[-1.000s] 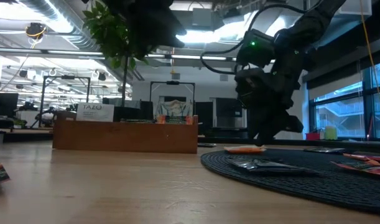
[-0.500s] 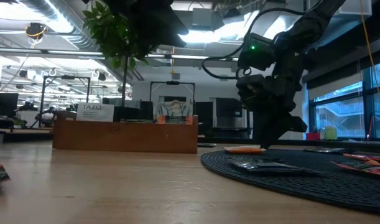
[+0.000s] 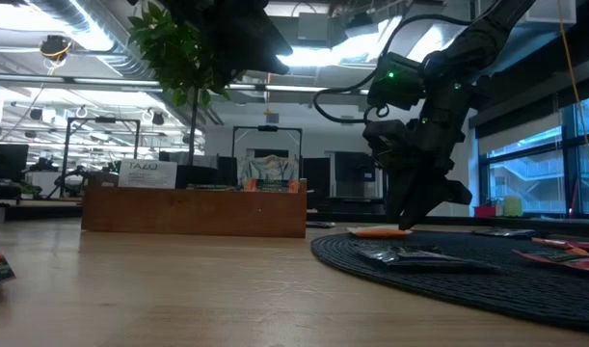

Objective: Pick & Place Tea
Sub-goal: Put the white tea bag into the left section of the wooden organizer

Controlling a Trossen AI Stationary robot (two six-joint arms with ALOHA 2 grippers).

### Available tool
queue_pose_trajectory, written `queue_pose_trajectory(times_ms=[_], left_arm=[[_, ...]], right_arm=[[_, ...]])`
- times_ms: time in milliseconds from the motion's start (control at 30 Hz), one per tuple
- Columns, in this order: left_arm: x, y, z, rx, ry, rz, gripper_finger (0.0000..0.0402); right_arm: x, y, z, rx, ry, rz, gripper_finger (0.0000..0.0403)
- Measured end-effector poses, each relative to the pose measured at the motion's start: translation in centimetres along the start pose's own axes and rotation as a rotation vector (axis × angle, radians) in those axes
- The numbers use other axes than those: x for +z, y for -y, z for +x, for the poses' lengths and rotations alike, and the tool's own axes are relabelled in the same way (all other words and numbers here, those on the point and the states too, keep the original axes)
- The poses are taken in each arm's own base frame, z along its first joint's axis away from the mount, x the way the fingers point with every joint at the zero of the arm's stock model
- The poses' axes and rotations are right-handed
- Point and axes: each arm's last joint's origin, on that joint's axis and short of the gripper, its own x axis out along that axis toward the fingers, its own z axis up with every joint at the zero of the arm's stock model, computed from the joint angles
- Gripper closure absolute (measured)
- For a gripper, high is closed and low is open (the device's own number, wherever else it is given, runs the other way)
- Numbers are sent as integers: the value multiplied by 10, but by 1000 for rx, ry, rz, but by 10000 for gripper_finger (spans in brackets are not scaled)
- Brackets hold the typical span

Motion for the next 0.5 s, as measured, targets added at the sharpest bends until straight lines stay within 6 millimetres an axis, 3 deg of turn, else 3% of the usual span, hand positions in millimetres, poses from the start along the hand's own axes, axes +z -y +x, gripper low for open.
queue_pose_trajectory(times_ms=[500], left_arm=[[0,-1,0,23,10,0,288]], right_arm=[[-1,1,1,5,-5,3,274]])
